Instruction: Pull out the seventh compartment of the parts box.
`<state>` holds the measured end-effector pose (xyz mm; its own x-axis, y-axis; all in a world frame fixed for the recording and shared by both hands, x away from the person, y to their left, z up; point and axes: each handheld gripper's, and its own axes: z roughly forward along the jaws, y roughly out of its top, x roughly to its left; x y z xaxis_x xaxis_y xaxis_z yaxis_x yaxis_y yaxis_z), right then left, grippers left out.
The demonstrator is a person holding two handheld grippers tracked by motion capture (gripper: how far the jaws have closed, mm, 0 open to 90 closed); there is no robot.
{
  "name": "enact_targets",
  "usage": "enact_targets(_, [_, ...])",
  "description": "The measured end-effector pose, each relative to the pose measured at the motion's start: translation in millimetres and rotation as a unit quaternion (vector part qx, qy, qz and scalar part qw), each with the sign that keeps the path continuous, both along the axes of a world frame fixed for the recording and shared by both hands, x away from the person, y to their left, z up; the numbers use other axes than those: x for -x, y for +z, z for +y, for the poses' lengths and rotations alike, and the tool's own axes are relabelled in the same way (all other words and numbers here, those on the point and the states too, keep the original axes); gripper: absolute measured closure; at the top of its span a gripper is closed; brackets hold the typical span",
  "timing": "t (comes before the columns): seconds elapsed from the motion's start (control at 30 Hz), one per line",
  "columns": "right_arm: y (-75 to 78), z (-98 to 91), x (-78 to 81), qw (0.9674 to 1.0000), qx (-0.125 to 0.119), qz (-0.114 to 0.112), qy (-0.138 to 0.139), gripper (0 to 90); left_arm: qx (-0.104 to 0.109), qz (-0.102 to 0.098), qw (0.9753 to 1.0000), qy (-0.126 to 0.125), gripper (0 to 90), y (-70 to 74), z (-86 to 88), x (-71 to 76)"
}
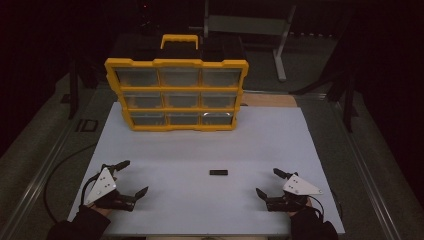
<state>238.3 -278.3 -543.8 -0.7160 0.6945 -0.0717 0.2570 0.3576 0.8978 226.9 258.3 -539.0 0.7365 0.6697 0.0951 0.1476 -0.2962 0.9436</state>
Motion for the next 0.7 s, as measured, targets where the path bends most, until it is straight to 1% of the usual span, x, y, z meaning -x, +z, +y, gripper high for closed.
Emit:
enact_targets(0.3, [1.3,4.3,3.2,0.9999,0.013,-0.010,0.002,7.6,0.000,0.000,1.0000,-0.002,0.0,0.0,0.0,0.2])
enact_targets(0.4, [1.5,6.1,4.2,0.9996,0.019,-0.018,0.005,7.7,-0.002,-0.002,1.0000,-0.004,0.0,0.4,-0.4,0.7])
enact_targets(0.7, [3.1,7.6,5.9,0.9994,0.024,-0.025,0.005,7.7,-0.004,-0.002,1.0000,-0.008,0.0,0.7,-2.1,1.0])
